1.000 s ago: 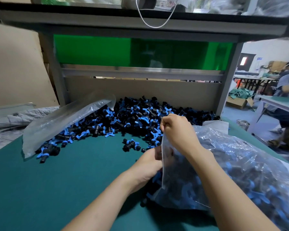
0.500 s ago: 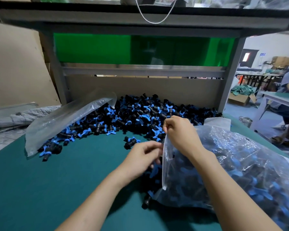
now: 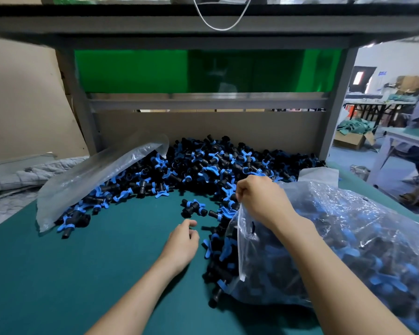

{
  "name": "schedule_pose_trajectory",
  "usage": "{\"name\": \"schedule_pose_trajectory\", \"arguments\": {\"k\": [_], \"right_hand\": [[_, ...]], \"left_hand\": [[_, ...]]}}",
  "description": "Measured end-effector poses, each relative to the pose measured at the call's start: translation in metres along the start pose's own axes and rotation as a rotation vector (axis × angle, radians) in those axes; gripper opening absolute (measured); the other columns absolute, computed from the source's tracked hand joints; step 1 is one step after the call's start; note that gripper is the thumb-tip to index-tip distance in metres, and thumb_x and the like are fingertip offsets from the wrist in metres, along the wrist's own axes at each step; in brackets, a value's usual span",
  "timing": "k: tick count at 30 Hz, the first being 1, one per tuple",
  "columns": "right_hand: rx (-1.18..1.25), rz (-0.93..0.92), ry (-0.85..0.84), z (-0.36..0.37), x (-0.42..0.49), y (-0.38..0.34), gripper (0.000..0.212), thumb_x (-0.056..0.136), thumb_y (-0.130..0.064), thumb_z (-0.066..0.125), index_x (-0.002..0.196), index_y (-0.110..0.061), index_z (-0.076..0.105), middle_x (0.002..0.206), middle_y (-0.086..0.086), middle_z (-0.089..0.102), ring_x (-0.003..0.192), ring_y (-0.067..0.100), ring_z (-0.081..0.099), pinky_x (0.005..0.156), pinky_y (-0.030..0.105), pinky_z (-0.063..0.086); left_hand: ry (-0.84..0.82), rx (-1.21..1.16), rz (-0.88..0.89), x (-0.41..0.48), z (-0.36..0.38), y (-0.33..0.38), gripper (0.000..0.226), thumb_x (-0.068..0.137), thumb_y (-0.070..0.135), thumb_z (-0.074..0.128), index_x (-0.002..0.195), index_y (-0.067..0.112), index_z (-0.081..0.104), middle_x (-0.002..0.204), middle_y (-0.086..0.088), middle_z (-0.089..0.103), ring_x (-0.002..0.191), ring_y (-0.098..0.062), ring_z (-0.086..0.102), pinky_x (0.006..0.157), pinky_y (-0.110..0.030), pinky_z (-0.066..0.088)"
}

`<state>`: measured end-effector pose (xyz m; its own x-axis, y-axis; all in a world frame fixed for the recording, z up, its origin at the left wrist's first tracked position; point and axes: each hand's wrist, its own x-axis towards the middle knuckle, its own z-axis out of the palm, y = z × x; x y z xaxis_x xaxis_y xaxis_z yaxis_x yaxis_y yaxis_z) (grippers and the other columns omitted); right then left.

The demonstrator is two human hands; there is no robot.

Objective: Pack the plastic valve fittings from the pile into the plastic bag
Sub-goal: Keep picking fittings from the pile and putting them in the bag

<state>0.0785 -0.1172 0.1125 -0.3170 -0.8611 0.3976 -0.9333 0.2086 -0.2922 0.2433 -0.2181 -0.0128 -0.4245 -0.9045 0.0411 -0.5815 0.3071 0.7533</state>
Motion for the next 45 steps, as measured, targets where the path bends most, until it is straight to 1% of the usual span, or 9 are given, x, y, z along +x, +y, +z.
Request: {"name": "schedule_pose_trajectory", "arguments": {"k": [4,7,10,14,20,24,27,39,45], "right_hand": [[-0.042,-0.017,0.001,0.001,0.0,0.0,0.035,0.083,-0.004,0.044,0.06,-0.03,0.049,0.087,-0.009,0.065,0.082,0.016,0.057,0.056,0.026,0.037],[-0.045,-0.019,-0.008,-0.001,-0.001,0.0,0.031,0.085,-0.006,0.044,0.068,-0.028,0.055,0.091,-0.007,0.065,0.087,0.018,0.06,0.064,0.03,0.047],[-0.046,-0.022,-0.007,-0.001,-0.002,0.0,0.029,0.086,-0.006,0.044,0.068,-0.028,0.054,0.091,-0.006,0.064,0.087,0.019,0.059,0.068,0.033,0.05],[-0.042,-0.018,0.002,0.0,-0.002,0.002,0.03,0.087,-0.007,0.044,0.067,-0.028,0.052,0.089,-0.007,0.061,0.085,0.018,0.058,0.063,0.03,0.045],[-0.009,0.001,0.006,0.0,-0.004,0.002,0.034,0.086,-0.005,0.045,0.06,-0.028,0.05,0.084,-0.008,0.058,0.078,0.017,0.055,0.06,0.03,0.043],[0.02,0.012,-0.003,-0.003,-0.005,0.001,0.038,0.084,-0.003,0.044,0.056,-0.029,0.047,0.082,-0.008,0.058,0.078,0.015,0.056,0.061,0.031,0.047],[0.024,0.019,-0.012,-0.005,-0.006,0.0,0.037,0.083,-0.002,0.042,0.057,-0.028,0.047,0.084,-0.008,0.06,0.08,0.016,0.057,0.064,0.033,0.049],[0.055,0.036,-0.022,-0.006,-0.007,-0.001,0.035,0.081,-0.001,0.04,0.057,-0.025,0.05,0.083,-0.007,0.059,0.078,0.016,0.056,0.067,0.04,0.052],[0.086,0.026,0.009,-0.007,-0.008,-0.003,0.032,0.077,0.0,0.04,0.057,-0.023,0.051,0.079,-0.006,0.06,0.075,0.015,0.056,0.066,0.04,0.051]], "left_hand": [[-0.029,-0.032,0.086,0.015,0.0,0.009,0.038,0.101,0.033,0.04,0.139,0.033,0.041,0.121,0.007,0.053,0.068,-0.004,0.05,0.062,-0.024,0.04],[-0.068,-0.1,0.206,0.024,0.007,0.021,0.037,0.101,0.036,0.044,0.138,0.037,0.043,0.123,0.007,0.05,0.06,0.005,0.051,0.057,-0.014,0.039],[-0.063,-0.034,0.228,0.032,0.013,0.03,0.027,0.101,0.032,0.048,0.128,0.033,0.052,0.12,0.012,0.054,0.075,0.0,0.055,0.06,-0.01,0.04],[0.05,-0.103,0.191,0.034,0.013,0.037,0.013,0.1,0.021,0.052,0.109,0.029,0.059,0.111,0.006,0.063,0.089,-0.004,0.06,0.079,-0.023,0.047],[0.299,-0.479,0.071,0.026,-0.011,0.04,0.009,0.101,0.025,0.053,0.106,0.023,0.06,0.097,0.004,0.067,0.091,-0.011,0.063,0.068,-0.017,0.043],[0.291,-0.68,-0.014,0.018,-0.026,0.037,0.023,0.101,0.031,0.052,0.096,0.013,0.066,0.088,0.001,0.069,0.077,-0.009,0.063,0.065,-0.021,0.048],[0.284,-0.753,-0.048,0.012,-0.032,0.035,0.026,0.099,0.038,0.054,0.089,0.019,0.068,0.087,0.001,0.07,0.079,-0.013,0.065,0.07,-0.028,0.051],[0.262,-0.816,-0.101,0.002,-0.041,0.034,0.029,0.099,0.04,0.054,0.09,0.016,0.068,0.081,0.002,0.07,0.075,-0.013,0.063,0.076,-0.033,0.052],[0.117,-1.135,-0.29,-0.002,-0.038,0.041,0.028,0.1,0.034,0.049,0.082,0.013,0.053,0.054,0.004,0.056,0.048,-0.009,0.051,0.051,-0.024,0.043]]}}
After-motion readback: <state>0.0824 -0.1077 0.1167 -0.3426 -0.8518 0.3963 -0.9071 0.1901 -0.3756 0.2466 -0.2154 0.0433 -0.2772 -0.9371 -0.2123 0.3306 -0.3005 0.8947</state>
